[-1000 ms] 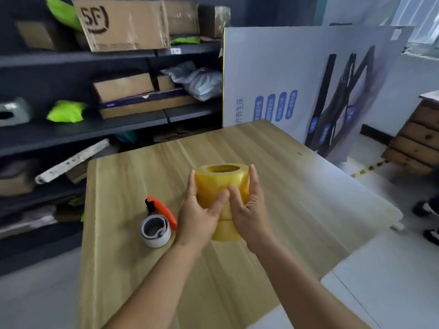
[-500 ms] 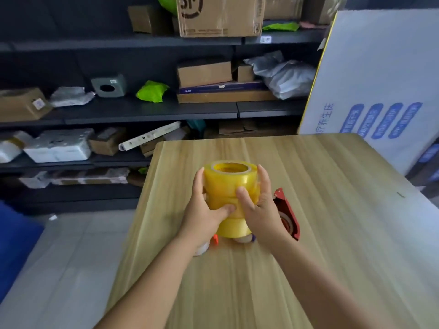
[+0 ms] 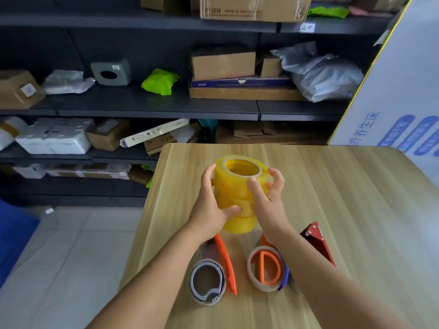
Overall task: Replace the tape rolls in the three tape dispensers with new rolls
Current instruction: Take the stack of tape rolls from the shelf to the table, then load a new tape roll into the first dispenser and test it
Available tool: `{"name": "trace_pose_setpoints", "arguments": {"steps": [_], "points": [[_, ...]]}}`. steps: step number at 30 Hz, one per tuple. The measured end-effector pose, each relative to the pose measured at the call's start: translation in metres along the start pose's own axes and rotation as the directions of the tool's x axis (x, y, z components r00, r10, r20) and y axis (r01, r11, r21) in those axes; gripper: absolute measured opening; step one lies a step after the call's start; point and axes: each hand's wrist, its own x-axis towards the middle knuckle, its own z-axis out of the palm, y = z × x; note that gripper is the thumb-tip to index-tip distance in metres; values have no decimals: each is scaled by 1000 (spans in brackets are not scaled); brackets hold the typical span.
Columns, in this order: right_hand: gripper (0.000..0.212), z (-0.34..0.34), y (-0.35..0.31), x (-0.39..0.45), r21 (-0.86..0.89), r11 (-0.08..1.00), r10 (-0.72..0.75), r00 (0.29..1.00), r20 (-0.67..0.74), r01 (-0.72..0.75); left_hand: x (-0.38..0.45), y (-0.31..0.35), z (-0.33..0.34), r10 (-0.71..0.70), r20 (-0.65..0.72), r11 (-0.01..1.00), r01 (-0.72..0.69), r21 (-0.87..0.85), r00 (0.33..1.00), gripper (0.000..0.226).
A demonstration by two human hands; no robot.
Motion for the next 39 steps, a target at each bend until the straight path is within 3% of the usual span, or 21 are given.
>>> {"name": "trace_pose_setpoints", "arguments": {"steps": [7, 10, 14, 19, 26, 29, 34, 39], "points": [[90, 18, 29, 43, -21, 997, 78, 996, 31, -77, 50, -32, -5, -48, 29, 997, 46, 65, 998, 109], [88, 22, 42, 57, -50, 994, 97, 994, 56, -94, 61, -48, -4, -77, 20, 995, 75, 65, 997, 109], [70, 28, 54, 66, -43, 995, 98, 993, 72, -95, 68, -64, -2, -114, 20, 989, 111, 96, 993, 115], [68, 31, 69, 61, -87, 992, 103, 992, 67, -97, 65, -83, -4, -135, 30, 975, 127, 183, 990, 103], [93, 30, 60, 51, -226, 970, 120, 986, 120, -90, 57, -72, -12, -204, 82, 944, 174, 281, 976, 103], [89, 28, 52, 40, -319, 942, 152, 981, 118, -108, 39, -57, -20, -229, 68, 922, 194, 336, 971, 102], [89, 24, 41, 6, -490, 867, -26, 990, 140, 92, -1, -39, -23, -196, 21, 918, 175, 355, 980, 102], [83, 19, 36, -55, -537, 801, -107, 946, 307, 265, -64, -32, -10, -161, -48, 917, 168, 361, 986, 94]]}}
